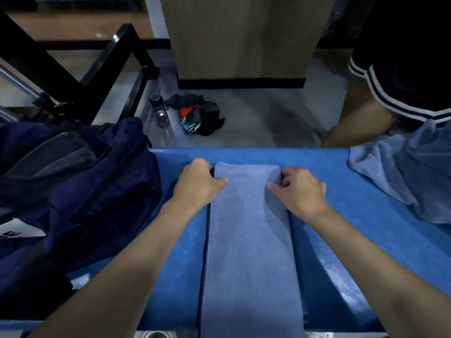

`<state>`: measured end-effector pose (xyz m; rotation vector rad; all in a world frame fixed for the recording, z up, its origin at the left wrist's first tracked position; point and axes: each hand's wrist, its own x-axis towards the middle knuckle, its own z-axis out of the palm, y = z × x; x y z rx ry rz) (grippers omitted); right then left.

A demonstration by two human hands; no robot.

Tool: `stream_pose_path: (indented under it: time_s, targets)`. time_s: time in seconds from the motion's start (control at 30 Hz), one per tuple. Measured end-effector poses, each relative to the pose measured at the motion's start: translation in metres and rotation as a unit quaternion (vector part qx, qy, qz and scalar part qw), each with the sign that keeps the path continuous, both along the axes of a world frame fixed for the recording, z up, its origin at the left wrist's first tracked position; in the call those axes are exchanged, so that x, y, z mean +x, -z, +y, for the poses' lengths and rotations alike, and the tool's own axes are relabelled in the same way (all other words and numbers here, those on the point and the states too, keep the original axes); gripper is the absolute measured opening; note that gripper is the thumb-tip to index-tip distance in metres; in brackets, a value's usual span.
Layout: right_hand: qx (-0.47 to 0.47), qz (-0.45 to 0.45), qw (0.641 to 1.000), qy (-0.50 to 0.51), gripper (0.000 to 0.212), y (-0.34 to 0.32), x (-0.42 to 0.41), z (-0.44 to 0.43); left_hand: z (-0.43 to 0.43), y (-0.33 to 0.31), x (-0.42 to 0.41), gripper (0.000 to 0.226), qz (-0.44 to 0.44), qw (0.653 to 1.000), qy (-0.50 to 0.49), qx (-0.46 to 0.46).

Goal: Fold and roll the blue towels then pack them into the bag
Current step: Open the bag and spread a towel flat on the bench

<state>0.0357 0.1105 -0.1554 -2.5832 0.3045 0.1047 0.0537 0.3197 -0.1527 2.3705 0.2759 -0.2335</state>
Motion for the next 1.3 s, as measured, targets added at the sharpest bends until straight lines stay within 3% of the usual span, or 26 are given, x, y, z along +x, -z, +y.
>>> stream_pose_path:
  time_s: [0.1,0.23,0.4,0.6,0.7,0.87,1.0,1.1,1.3]
  targets:
    - [0.056,-0.003,0.998,-0.002,0.03,-0.002,0.005,0.0,0.002,0.001,0.006,0.021,0.033,0.997,-0.015,-0.064]
    - [0.213,-0.007,0.977,0.002,0.014,-0.009,0.007,-0.005,0.005,-0.002,0.006,0.021,0.011,0.994,-0.026,-0.103]
    - [0.297,0.013,0.954,0.025,0.016,-0.015,0.006,-0.012,0.009,-0.014,0.0,0.019,0.03,0.977,-0.037,-0.206]
    - [0.406,0.036,0.913,0.015,0.007,-0.022,0.002,-0.007,0.007,-0.02,-0.006,0.009,0.03,0.963,-0.049,-0.264]
    - [0.393,-0.006,0.919,-0.002,0.018,-0.02,0.004,-0.007,0.005,-0.02,-0.007,0.013,-0.017,0.952,-0.044,-0.303]
    - [0.353,-0.058,0.932,-0.067,0.022,-0.016,0.002,-0.011,0.007,-0.016,-0.015,0.019,-0.069,0.962,0.035,-0.261]
    - [0.247,-0.114,0.952,-0.138,0.024,-0.01,-0.003,-0.02,0.012,-0.011,-0.024,0.018,-0.092,0.964,0.093,-0.231]
    - [0.148,-0.175,0.949,-0.218,0.026,-0.006,-0.006,-0.026,0.02,-0.006,-0.031,0.019,-0.105,0.967,0.145,-0.182]
    - [0.073,-0.16,0.941,-0.29,0.023,0.001,-0.016,-0.036,0.022,-0.007,-0.044,0.031,-0.128,0.967,0.199,-0.099]
